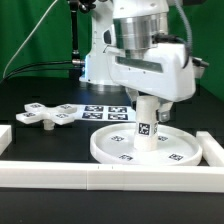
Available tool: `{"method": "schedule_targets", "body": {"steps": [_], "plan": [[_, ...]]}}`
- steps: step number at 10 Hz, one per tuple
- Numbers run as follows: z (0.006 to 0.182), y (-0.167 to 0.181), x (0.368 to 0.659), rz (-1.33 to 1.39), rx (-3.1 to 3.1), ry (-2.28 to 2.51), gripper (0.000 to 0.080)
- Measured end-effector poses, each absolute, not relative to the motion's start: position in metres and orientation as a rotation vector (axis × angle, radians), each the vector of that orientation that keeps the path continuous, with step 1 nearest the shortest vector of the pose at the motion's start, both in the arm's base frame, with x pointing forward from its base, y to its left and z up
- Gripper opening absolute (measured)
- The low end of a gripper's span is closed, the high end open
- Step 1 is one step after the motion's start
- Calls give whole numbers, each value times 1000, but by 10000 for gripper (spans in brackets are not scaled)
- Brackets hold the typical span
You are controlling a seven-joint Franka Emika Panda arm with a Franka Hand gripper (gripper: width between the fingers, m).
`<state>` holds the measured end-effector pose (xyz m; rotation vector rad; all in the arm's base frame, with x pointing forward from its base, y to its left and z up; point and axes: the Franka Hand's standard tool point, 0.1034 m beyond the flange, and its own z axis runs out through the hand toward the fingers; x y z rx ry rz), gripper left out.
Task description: Assemble round table
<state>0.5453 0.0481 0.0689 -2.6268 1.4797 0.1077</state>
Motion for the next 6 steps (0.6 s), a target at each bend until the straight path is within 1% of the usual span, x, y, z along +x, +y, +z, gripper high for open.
{"method": "schedule_targets", "body": {"steps": [1, 6], "plan": [[71, 51, 546, 93, -2683, 1364, 645], [70, 51, 545, 61, -2872, 879, 649]]}}
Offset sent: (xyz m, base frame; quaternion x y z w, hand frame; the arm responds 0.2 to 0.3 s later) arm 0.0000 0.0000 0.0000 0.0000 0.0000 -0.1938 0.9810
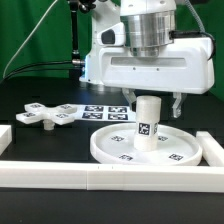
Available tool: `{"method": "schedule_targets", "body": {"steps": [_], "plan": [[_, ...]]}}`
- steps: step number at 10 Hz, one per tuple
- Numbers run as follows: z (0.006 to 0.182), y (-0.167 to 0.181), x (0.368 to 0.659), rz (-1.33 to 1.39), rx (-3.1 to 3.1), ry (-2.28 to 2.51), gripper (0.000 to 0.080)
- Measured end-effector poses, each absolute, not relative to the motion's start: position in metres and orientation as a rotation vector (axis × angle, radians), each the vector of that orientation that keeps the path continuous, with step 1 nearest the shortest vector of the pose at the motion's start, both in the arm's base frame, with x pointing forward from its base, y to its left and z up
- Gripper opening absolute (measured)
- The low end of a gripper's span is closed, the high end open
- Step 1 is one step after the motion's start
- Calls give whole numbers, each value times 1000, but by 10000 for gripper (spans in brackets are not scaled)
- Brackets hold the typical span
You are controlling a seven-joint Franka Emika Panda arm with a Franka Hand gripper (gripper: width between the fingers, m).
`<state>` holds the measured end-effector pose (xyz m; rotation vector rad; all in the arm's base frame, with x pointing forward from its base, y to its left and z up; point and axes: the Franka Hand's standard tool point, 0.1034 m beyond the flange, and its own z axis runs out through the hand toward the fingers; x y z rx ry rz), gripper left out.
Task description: Assemble round table
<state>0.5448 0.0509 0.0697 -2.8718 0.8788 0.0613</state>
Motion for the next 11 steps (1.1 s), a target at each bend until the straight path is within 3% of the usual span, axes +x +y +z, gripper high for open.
{"method": "schedule_targets", "body": {"steps": [2, 5, 9, 11], "plan": [[77, 59, 534, -3, -2928, 754, 649], [96, 40, 490, -47, -2934, 701, 649], [92, 35, 489, -51, -2956, 594, 649], [78, -25, 482, -66, -2999, 381, 649]]}}
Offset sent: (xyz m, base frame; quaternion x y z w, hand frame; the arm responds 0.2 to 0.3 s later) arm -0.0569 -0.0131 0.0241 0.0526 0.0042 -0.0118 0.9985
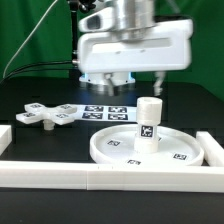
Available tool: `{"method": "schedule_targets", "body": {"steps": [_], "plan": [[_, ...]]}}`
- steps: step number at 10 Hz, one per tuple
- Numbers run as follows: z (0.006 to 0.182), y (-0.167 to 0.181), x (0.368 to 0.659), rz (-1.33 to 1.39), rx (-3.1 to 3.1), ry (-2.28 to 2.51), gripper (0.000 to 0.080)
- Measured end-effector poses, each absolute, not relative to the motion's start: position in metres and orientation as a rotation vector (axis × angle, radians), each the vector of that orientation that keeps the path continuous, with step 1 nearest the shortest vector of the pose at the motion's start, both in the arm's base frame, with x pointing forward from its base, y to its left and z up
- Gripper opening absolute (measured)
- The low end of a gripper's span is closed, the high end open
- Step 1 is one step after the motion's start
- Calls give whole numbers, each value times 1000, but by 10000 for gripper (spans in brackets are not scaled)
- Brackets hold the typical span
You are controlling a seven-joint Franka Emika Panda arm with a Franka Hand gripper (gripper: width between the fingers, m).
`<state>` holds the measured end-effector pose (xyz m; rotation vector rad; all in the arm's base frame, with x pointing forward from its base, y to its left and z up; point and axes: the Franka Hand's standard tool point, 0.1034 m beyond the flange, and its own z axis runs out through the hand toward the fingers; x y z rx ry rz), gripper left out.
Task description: Assemble round table
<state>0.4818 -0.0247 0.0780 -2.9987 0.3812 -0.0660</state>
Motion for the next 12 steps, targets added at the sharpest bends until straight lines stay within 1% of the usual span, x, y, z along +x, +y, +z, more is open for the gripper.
{"method": "schedule_targets", "body": {"steps": [1, 2, 3, 5, 6, 8, 10, 12], "plan": [[73, -51, 477, -60, -3004, 372, 649], [72, -61, 477, -59, -3000, 401, 649], [72, -56, 477, -58, -3000, 395, 649], [69, -58, 476, -57, -3005, 379, 649], [59, -68, 472, -76, -3036, 251, 649], [54, -105, 454, -79, -3066, 131, 649], [60, -116, 458, -98, -3066, 147, 649], [58, -114, 456, -90, -3066, 142, 649]]}}
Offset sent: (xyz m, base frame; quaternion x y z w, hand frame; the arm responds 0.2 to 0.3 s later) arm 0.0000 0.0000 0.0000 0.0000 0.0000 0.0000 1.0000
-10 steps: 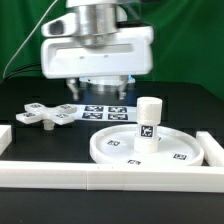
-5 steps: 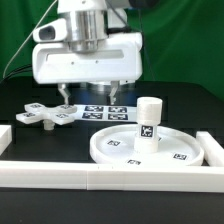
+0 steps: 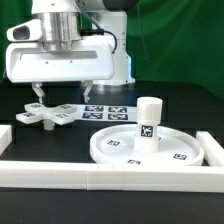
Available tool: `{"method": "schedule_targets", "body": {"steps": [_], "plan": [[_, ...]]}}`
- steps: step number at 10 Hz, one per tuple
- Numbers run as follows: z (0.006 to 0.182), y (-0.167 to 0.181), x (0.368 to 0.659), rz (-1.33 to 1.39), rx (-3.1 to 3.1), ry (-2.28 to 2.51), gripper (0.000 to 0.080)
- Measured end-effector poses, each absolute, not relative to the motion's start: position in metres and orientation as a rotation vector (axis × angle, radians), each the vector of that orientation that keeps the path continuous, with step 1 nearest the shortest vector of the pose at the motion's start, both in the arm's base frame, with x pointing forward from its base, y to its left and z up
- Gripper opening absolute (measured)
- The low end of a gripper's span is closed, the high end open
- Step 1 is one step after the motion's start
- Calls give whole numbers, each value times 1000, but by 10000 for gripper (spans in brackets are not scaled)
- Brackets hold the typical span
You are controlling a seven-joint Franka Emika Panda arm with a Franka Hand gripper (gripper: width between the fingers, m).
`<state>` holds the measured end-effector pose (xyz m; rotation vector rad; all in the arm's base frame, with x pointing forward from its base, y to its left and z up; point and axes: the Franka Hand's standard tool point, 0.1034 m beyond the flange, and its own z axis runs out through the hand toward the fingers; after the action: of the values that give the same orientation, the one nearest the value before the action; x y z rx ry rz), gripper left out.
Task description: Assemble round table
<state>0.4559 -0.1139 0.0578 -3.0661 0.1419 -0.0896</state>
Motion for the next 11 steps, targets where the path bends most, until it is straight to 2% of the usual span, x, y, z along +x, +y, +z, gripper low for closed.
{"method": "schedule_targets", "body": {"steps": [3, 5, 11], "plan": [[52, -121, 455, -166, -3139, -43, 649], [51, -136, 443, -189, -3163, -25, 649], [45, -147, 433, -146, -3157, 7, 649]]}}
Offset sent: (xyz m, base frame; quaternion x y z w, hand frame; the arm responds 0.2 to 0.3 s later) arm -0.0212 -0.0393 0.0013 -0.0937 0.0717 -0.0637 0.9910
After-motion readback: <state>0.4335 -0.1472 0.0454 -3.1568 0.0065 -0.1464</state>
